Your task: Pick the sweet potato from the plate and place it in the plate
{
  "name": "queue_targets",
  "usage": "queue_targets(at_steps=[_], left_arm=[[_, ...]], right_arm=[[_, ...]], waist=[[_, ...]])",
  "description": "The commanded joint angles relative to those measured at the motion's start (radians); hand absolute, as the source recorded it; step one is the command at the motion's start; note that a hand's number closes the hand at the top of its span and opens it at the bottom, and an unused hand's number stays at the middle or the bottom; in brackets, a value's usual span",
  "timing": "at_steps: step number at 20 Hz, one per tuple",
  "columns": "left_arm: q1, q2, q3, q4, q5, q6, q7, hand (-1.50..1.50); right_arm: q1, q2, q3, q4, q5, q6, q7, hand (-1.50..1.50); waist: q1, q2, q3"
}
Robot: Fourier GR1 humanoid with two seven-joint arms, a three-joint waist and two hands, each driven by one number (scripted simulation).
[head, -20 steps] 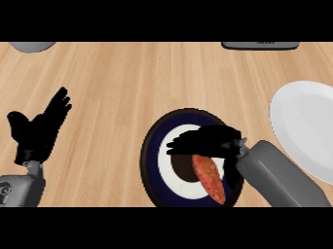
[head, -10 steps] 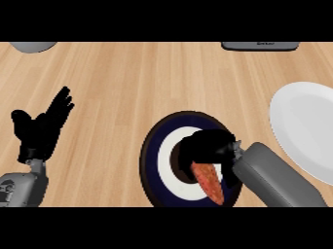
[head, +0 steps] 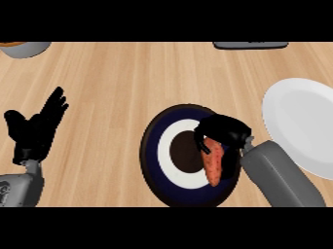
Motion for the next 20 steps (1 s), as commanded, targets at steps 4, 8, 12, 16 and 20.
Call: queue_targets(at_steps=[4, 8, 12, 16, 20], left_arm=[[0.023, -0.004, 0.009, 0.012, 0.003, 0.004, -0.009, 0.0], [0.012, -0.005, -0.013, -0.007, -0.001, -0.01, 0.006, 0.0], [-0.004, -0.001, -0.023, -0.007, -0.01, -0.015, 0.012, 0.0], [0.03, -0.007, -0.01, -0.009, -0.002, -0.016, -0.015, 0.0], [-0.021, -0.017, -0.004, 0.046, -0.021, -0.002, -0.027, 0.0]], right_arm=[[-0.019, 0.068, -0.31, 0.088, 0.034, -0.296, 0.531, 1.5], [-0.142, 0.106, -0.357, 0.016, 0.171, -0.523, 0.787, 1.5], [-0.224, 0.087, -0.345, -0.03, 0.389, -0.711, 0.983, 1.5], [-0.256, 0.096, -0.333, -0.067, 0.595, -0.754, 1.231, 1.5], [-0.189, 0.124, -0.362, -0.164, 0.641, -0.778, 1.339, 1.5]], waist=[[-0.019, 0.012, -0.001], [0.02, 0.003, 0.001], [0.027, 0.007, 0.001], [0.035, 0.006, 0.001], [0.019, 0.012, 0.004]])
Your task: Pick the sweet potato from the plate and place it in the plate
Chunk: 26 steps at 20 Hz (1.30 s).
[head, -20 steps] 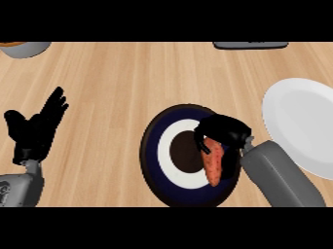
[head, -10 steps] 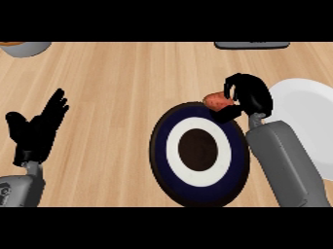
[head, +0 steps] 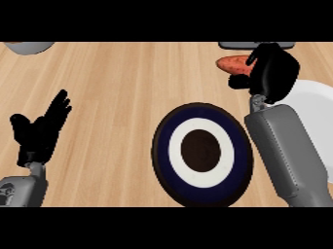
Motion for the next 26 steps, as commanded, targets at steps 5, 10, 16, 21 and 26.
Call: queue_targets(at_steps=[5, 10, 16, 21, 26], left_arm=[[-0.023, 0.011, 0.016, 0.009, -0.005, -0.012, 0.015, 0.0], [0.002, 0.011, 0.023, -0.021, 0.003, -0.033, 0.01, 0.0], [-0.012, -0.016, 0.018, -0.007, -0.027, -0.021, -0.002, 0.0], [0.025, -0.035, 0.007, -0.019, -0.031, -0.016, 0.003, 0.0], [-0.034, -0.026, 0.032, 0.015, -0.019, -0.027, 0.013, 0.0]], right_arm=[[0.139, -0.021, -0.084, -0.241, 0.041, -0.025, 0.137, 1.5], [0.247, -0.116, -0.198, -0.223, -0.036, -0.067, 0.038, 1.5], [0.324, -0.197, -0.299, -0.161, -0.172, -0.108, -0.102, 1.5], [0.405, -0.251, -0.327, -0.121, -0.312, 0.049, -0.201, 1.5], [0.363, -0.238, -0.433, 0.029, -0.522, 0.018, -0.335, -1.5]], waist=[[-0.005, 0.002, 0.002], [0.006, 0.005, 0.003], [0.01, 0.007, 0.003], [0.009, 0.006, 0.003], [0.012, 0.008, 0.003]])
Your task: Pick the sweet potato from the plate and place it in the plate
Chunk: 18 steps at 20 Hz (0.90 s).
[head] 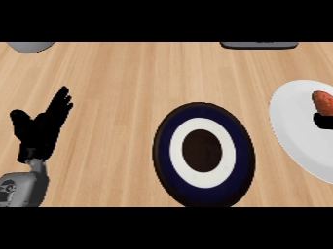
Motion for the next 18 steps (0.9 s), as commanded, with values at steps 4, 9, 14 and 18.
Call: queue_targets(at_steps=[4, 9, 14, 18], left_arm=[[0.063, -0.013, -0.012, -0.054, -0.014, -0.009, 0.005, 0.0], [-0.013, 0.029, 0.043, 0.036, 0.018, -0.047, -0.006, 0.0], [0.016, 0.007, 0.02, -0.034, -0.006, -0.011, 0.031, 0.0], [0.001, 0.013, 0.03, 0.026, -0.002, -0.036, -0.006, 0.0]], right_arm=[[-0.006, -0.059, -0.042, 0.04, -0.161, 0.038, -0.215, -1.5], [0.037, -0.022, -0.047, -0.078, -0.193, -0.115, -0.381, -1.5], [-0.011, 0.056, -0.026, -0.244, -0.292, -0.123, -0.388, -1.5], [0.072, 0.133, -0.079, -0.42, -0.425, -0.09, -0.268, -1.5]], waist=[[0.005, -0.001, 0.0], [-0.007, -0.002, -0.001], [-0.001, -0.005, -0.001], [-0.022, -0.007, -0.002]])
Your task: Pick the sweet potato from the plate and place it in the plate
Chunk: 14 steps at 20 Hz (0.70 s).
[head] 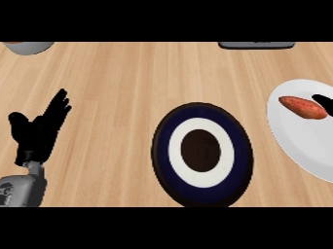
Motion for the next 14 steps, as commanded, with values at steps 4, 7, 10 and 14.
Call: queue_targets(at_steps=[4, 7, 10, 14], left_arm=[[0.007, -0.013, 0.001, -0.027, 0.001, 0.004, -0.001, 0.0], [0.019, -0.006, 0.009, -0.028, 0.001, -0.015, -0.008, 0.0], [-0.003, -0.024, 0.01, -0.013, -0.027, 0.002, 0.0, 0.0], [-0.031, -0.033, 0.005, -0.035, -0.031, 0.008, 0.054, 0.0]], right_arm=[[0.063, 0.058, -0.09, -0.145, -0.3, 0.107, 0.055, -1.5], [0.115, 0.003, -0.163, -0.082, -0.415, 0.173, -0.053, -1.5], [0.129, 0.011, -0.146, -0.101, -0.416, 0.155, -0.076, -1.5], [0.245, -0.001, -0.217, -0.135, -0.486, 0.212, -0.169, -1.5]], waist=[[0.001, 0.001, 0.001], [0.008, 0.004, 0.001], [0.01, 0.005, 0.0], [0.007, 0.004, 0.001]])
